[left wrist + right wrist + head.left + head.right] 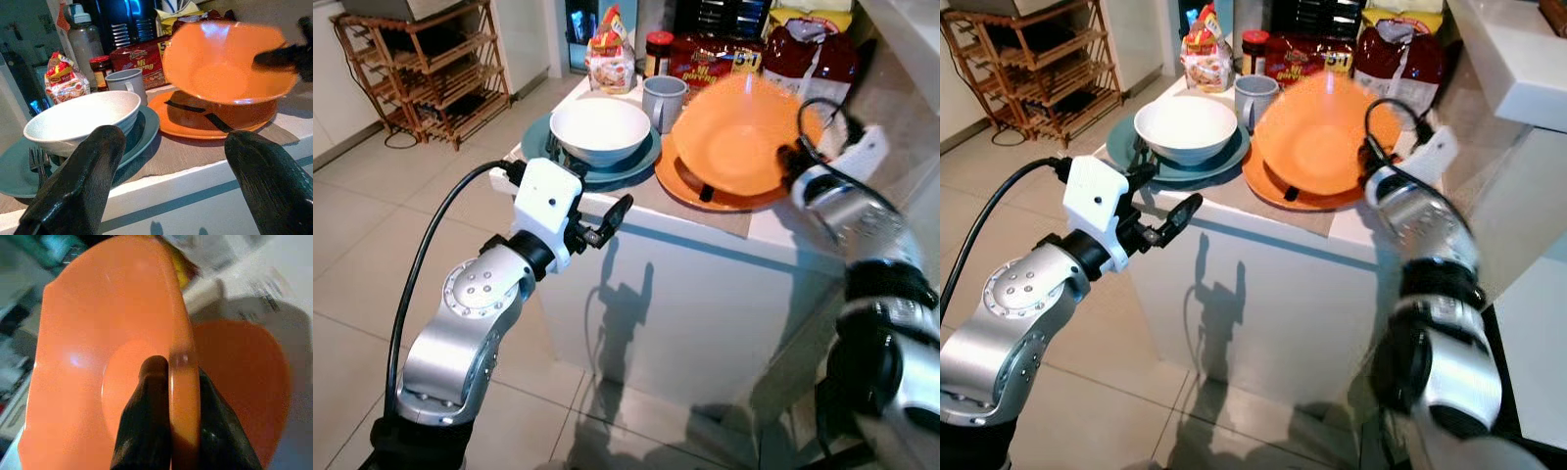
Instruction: Setting the table
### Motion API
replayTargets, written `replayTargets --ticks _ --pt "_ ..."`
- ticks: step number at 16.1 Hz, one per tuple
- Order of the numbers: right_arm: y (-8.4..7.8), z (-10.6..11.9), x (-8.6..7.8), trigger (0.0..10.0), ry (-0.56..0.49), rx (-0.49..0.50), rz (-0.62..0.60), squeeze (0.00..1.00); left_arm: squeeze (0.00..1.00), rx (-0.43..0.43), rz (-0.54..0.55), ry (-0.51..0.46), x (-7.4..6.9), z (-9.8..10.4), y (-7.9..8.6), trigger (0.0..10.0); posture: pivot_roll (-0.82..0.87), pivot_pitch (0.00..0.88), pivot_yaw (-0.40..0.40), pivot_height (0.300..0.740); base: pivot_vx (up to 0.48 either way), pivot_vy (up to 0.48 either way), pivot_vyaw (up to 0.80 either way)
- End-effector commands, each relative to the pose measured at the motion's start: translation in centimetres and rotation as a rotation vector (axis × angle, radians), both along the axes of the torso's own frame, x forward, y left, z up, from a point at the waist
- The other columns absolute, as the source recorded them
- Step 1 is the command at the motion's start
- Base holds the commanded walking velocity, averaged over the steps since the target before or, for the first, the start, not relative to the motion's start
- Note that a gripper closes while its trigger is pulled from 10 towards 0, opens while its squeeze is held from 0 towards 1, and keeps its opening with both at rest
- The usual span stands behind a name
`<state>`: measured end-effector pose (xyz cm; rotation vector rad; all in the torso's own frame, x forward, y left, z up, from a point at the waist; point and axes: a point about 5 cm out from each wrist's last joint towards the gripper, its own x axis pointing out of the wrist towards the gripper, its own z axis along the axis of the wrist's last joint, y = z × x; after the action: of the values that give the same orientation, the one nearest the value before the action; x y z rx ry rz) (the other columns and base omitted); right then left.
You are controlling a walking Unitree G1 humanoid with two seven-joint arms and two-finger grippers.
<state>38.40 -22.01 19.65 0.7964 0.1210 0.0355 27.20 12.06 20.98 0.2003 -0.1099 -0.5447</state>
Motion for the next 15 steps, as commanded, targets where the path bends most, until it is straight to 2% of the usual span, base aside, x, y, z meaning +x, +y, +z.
replayTargets --ticks 1,3,5,6,7,8,9,10,11,15 --pt "0.5 2.0 -0.7 0.0 -0.098 -0.027 0.072 0.0 0.0 -0.011 0.006 -0.008 -0.3 0.0 0.2 10.0 0.01 0.01 -0.026 0.74 0.0 0.0 0.0" --pt "1.7 2.8 -3.3 0.0 -0.194 -0.14 0.209 0.0 0.0 -0.068 0.061 -0.008 -0.4 0.0 1.2 10.0 -0.01 0.019 -0.027 0.74 0.0 0.0 0.0" --pt "2.7 3.1 -5.3 0.0 -0.238 -0.229 0.306 0.0 0.0 -0.053 0.157 -0.036 -0.1 0.0 2.4 10.0 -0.01 0.025 -0.029 0.74 0.0 0.0 0.0" --pt "3.8 3.6 -7.7 10.0 -0.355 -0.37 0.387 0.0 0.0 -0.081 0.17 -0.03 -0.4 0.0 3.0 10.0 -0.01 0.025 -0.03 0.74 0.0 0.0 0.0" --pt "4.1 3.7 -8.9 10.0 -0.421 -0.438 0.419 0.0 0.0 -0.073 0.154 -0.03 -0.8 -0.2 3.2 10.0 -0.01 0.03 -0.03 0.74 0.0 0.0 0.0" --pt "4.2 3.3 -10.1 10.0 -0.436 -0.481 0.476 0.0 0.0 -0.04 0.125 -0.038 -1.3 -0.4 3.2 10.0 -0.01 0.028 -0.03 0.74 0.0 0.0 0.0" --pt "4.3 3.0 -10.7 10.0 -0.434 -0.498 0.514 0.0 0.0 -0.02 0.11 -0.039 -1.6 -0.5 3.2 10.0 -0.01 0.027 -0.03 0.74 0.0 0.0 0.0" --pt "4.4 2.1 -12.3 10.0 -0.411 -0.526 0.611 0.0 0.0 -0.004 0.102 -0.036 -2.2 -0.5 3.5 10.0 -0.01 0.027 -0.033 0.74 0.0 -0.48 0.0" --pt "4.5 1.4 -13.4 10.0 -0.377 -0.554 0.656 0.0 0.0 0.002 0.11 -0.034 -2.3 -0.7 3.7 10.0 -0.01 0.027 -0.036 0.74 0.0 -0.48 0.0" --pt "4.9 0.0 -14.5 10.0 -0.339 -0.565 0.692 0.0 0.0 0.016 0.059 -0.035 -2.4 -1.0 2.6 10.0 -0.02 0.025 -0.029 0.74 0.0 -0.48 0.0"
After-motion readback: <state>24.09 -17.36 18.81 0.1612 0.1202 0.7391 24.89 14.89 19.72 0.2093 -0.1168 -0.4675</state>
